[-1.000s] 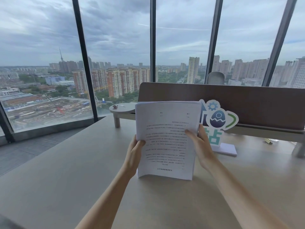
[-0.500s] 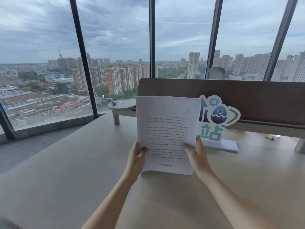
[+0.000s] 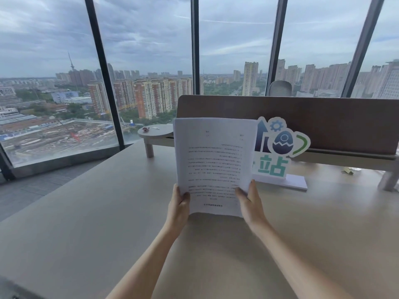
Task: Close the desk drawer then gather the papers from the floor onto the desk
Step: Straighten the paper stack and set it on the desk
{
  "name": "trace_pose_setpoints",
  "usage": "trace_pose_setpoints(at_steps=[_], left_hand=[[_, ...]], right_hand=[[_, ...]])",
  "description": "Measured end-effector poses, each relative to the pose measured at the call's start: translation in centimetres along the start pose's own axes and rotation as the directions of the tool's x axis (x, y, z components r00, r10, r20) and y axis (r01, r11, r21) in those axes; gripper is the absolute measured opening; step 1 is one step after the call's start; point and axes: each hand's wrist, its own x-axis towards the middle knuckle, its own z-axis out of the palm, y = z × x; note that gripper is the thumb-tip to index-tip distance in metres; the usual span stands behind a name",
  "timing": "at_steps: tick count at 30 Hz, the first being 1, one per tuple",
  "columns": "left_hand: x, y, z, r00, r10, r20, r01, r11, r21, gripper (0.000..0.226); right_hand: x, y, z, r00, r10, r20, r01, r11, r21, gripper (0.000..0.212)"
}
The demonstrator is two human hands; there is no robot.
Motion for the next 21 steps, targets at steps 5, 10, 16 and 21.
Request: trace_pose_setpoints(at_steps=[5,10,16,21], left_hand=[[-0.1,0.5,-0.5,0.998,0.004,-0.065,-0.001,0.999,0.048,0.021],[0.0,1.4,-2.9,0.986,-0.068,-0.154,0.067,0.998,-0.010,0.023],[0.5,1.3,-7.8,0.929,-0.184,-0.320,0.206,0.978,0.034,0.017],[1.3,0.2,-12.5,0.884,-0.182,-0.431,0.277,0.946,0.170,0.018]], right_hand=[[0.6,-0.6,0.0,1.000,-0.003,0.006,0.004,0.998,-0.063,0.024],[1.1,-2.0,2.2,0.999,0.013,0.042,-0.008,0.993,-0.114,0.035],[2.8,-1.2,7.4,0.983,0.135,0.125,-0.120,0.985,-0.121,0.054],[2.7,-1.7,12.9,0.943,0.289,0.164,-0.274,0.956,-0.108,0.032]])
